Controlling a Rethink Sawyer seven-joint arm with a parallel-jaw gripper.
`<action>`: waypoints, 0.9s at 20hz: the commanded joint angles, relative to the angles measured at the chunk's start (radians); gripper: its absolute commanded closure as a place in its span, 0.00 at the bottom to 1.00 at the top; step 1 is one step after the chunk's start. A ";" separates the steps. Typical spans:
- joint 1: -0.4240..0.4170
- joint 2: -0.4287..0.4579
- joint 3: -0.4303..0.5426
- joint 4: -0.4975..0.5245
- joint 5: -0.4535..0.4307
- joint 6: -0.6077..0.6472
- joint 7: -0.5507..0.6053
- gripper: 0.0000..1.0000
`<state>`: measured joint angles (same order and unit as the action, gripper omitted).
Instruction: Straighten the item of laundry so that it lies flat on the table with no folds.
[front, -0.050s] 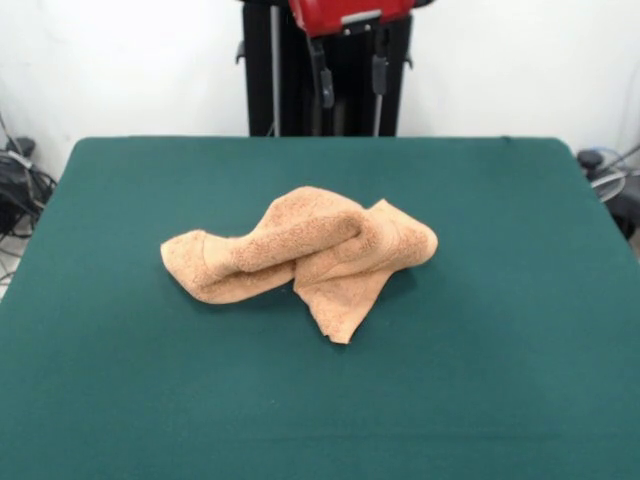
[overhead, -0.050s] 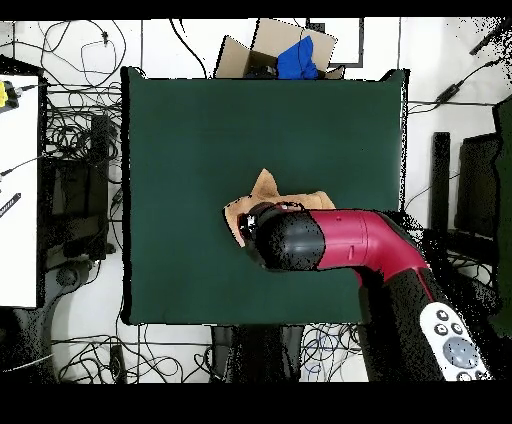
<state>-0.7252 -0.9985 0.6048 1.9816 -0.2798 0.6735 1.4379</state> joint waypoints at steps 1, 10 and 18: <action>0.015 -0.004 -0.003 -0.029 0.045 0.109 0.051 0.00; 0.032 -0.014 -0.010 -0.025 0.074 0.100 0.074 0.00; 0.102 -0.005 -0.100 0.014 -0.009 -0.013 0.179 0.00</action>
<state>-0.6846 -1.0114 0.5934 1.9512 -0.2335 0.7009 1.4379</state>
